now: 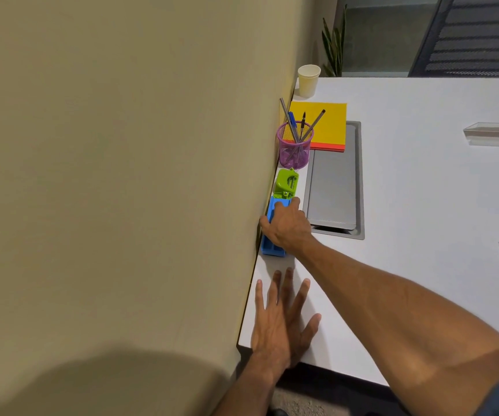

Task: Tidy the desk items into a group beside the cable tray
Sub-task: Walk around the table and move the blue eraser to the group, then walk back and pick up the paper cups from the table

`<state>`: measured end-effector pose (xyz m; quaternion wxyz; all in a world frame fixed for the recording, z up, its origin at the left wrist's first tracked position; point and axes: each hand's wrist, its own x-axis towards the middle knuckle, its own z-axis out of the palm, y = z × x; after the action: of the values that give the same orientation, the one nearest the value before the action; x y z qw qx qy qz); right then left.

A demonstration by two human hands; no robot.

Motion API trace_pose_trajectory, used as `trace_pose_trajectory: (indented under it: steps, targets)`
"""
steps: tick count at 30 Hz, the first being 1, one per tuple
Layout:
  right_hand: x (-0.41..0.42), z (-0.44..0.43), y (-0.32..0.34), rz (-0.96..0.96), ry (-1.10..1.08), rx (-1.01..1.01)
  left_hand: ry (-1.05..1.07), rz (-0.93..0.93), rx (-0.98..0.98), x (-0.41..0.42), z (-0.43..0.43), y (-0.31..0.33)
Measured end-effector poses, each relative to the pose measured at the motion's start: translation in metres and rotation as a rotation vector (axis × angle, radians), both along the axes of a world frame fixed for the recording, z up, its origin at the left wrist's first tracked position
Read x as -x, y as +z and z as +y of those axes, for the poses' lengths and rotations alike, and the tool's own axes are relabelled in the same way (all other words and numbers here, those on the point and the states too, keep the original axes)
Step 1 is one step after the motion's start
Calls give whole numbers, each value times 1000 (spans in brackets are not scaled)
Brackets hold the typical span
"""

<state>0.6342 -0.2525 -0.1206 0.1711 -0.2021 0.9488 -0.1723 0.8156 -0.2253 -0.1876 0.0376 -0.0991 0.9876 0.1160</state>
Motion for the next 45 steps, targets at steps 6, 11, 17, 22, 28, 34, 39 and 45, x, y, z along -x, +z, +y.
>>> trace_pose_trajectory:
  steps: [6,11,17,22,28,34,39,45]
  targets:
    - [2,2,-2,20,11,2,-11,21,-88,2,-2,-7]
    - [-2,12,-3,46,1,34,2,-21,-33,3,-2,-10]
    - [-2,42,6,153,48,-113,16,-62,44,2,0,-6]
    - [-6,78,25,165,66,-154,12,-204,46,6,-2,-1]
    - [-7,133,50,186,94,-133,116,-349,-33,27,15,29]
    - [-12,200,78,243,172,-133,140,-235,6,53,63,95]
    - [-15,249,99,274,208,-114,197,-81,60,66,96,133]
    - [-23,325,117,321,201,-131,207,-42,50,64,164,160]
